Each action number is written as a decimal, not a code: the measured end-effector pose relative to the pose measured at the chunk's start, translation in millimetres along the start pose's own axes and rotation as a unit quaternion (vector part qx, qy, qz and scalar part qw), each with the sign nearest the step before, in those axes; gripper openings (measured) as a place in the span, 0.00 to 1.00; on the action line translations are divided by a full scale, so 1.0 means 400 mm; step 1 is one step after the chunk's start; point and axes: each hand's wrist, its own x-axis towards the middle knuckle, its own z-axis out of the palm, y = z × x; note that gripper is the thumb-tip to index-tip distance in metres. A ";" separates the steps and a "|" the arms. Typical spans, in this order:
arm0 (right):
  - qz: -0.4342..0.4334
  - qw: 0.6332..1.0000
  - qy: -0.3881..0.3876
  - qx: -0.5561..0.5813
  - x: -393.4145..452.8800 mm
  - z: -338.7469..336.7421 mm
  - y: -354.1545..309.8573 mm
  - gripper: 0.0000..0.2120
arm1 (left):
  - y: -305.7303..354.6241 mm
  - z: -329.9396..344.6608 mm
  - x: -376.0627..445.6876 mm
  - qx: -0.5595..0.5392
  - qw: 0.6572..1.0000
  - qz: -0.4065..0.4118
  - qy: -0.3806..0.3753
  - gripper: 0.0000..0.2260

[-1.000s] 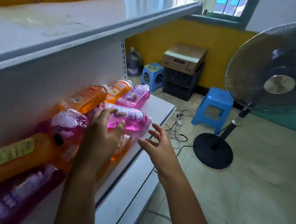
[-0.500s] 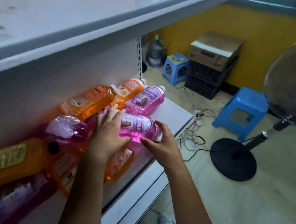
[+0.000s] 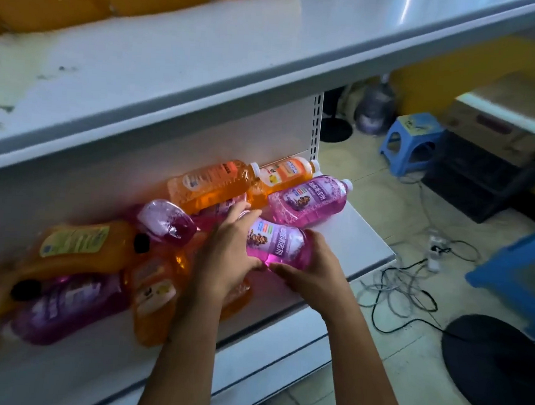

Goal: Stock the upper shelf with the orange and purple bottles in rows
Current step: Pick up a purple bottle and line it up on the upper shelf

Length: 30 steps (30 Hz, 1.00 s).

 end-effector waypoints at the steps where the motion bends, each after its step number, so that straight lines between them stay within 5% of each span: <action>1: -0.011 1.000 0.007 -0.014 -0.004 0.000 0.002 0.34 | -0.001 0.007 -0.011 -0.001 1.000 -0.001 0.025 0.42; 5: -0.089 0.994 0.008 -0.064 -0.015 -0.017 -0.011 0.44 | 0.002 0.017 -0.080 -0.042 0.992 0.004 0.122 0.43; 11: -0.168 0.985 -0.044 -0.014 -0.057 0.013 -0.140 0.38 | -0.013 -0.042 -0.179 -0.067 0.946 0.037 0.314 0.37; 19: -0.261 0.965 0.014 0.023 -0.192 0.309 -0.302 0.30 | -0.174 -0.193 -0.401 -0.121 0.923 -0.047 0.364 0.41; 25: -0.378 0.916 -0.133 -0.004 -0.379 0.555 -0.456 0.29 | -0.379 -0.348 -0.662 -0.257 0.859 -0.075 0.437 0.48; 30: -0.475 0.845 -0.241 0.037 -0.575 0.807 -0.563 0.26 | -0.524 -0.451 -0.900 -0.374 0.775 -0.091 0.500 0.36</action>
